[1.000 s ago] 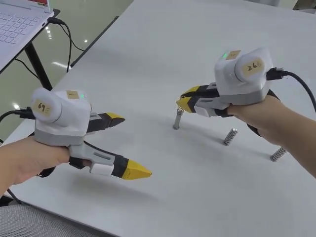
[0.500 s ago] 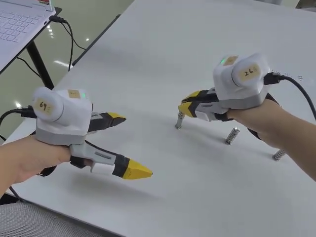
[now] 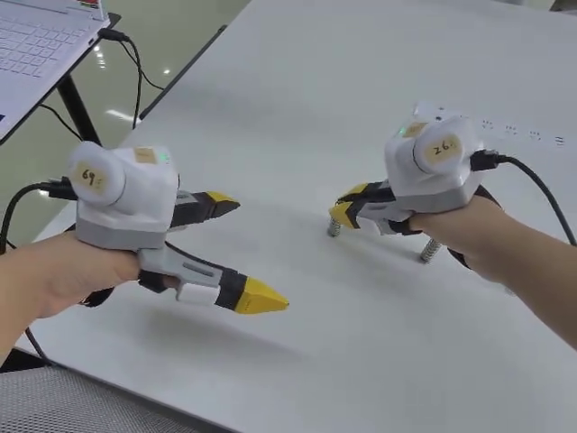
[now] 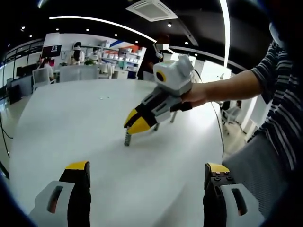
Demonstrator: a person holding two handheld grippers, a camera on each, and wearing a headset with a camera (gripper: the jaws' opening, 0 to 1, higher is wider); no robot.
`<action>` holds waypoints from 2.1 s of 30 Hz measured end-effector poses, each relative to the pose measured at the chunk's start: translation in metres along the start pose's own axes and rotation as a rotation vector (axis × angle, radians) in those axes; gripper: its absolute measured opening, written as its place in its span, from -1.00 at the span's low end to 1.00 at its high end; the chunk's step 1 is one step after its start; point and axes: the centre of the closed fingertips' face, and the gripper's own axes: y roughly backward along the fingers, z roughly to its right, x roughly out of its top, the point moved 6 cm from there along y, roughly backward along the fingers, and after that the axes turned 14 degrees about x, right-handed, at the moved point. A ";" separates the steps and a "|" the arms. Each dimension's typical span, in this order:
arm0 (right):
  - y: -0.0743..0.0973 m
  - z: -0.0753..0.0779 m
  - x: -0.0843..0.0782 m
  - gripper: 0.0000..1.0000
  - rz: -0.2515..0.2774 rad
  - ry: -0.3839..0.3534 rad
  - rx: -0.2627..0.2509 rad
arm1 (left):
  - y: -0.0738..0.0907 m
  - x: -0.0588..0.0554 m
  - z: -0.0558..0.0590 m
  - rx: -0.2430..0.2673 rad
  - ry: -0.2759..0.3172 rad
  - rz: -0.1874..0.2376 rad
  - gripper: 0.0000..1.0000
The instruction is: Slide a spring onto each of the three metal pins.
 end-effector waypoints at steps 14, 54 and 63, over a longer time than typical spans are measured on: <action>0.003 0.002 0.004 -0.73 0.021 -0.015 0.000 | -0.003 0.004 -0.002 -0.002 -0.010 -0.003 0.96; 0.133 -0.056 -0.058 -0.24 0.189 -0.050 -0.086 | -0.015 0.031 0.016 -0.053 -0.054 0.059 0.96; 0.150 -0.075 -0.085 0.17 0.262 -0.072 -0.102 | -0.014 0.031 0.016 -0.059 -0.005 0.073 0.96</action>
